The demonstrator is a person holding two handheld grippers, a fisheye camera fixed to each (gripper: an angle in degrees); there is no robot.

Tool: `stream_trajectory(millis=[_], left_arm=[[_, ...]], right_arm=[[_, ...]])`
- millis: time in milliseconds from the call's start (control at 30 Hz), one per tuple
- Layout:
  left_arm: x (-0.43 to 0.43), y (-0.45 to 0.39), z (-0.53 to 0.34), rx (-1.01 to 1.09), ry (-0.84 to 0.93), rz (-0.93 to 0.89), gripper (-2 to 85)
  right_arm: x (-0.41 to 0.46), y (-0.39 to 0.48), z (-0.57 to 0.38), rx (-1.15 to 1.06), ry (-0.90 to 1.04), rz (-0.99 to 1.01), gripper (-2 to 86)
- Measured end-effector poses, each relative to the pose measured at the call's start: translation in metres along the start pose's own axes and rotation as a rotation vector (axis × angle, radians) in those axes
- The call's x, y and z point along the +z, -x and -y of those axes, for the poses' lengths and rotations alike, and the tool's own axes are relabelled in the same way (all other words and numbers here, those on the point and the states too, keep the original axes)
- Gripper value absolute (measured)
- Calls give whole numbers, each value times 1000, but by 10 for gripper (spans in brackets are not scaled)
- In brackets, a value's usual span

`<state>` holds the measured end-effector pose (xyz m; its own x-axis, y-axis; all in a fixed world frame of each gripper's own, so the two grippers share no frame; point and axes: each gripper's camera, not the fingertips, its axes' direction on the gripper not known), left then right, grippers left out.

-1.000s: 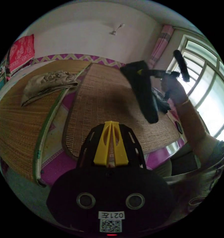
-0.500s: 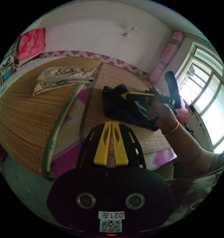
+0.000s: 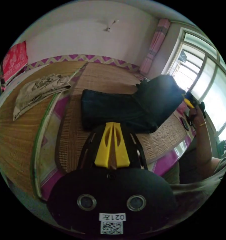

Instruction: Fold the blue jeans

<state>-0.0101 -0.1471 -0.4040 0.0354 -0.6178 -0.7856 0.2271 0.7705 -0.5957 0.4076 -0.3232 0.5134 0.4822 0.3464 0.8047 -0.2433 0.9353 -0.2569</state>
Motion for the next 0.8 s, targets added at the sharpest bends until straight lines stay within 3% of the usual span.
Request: stream_trajectory(millis=[133,200,367,467,633,800], left_arm=[[33,-37,26,162,-2,-22,0],[48,-54,38,252,26,-39,14],[89,-91,70,396,62,-113,70],[120,-111,83,458,67,-73,103],[154,-128,93,468,179,-86,135],[168,-136,96,507,200,31,111]], right_arm=[[-12,-121,-17,259,90,-156,22],[-17,-150,-29,306,80,-86,27],[-46,-131,-32,243,9,-64,69],[-52,-83,-36,34,-10,-121,78],[27,22,-63,-453,172,-433,75],[118,48,-92,-630,346,-627,67]])
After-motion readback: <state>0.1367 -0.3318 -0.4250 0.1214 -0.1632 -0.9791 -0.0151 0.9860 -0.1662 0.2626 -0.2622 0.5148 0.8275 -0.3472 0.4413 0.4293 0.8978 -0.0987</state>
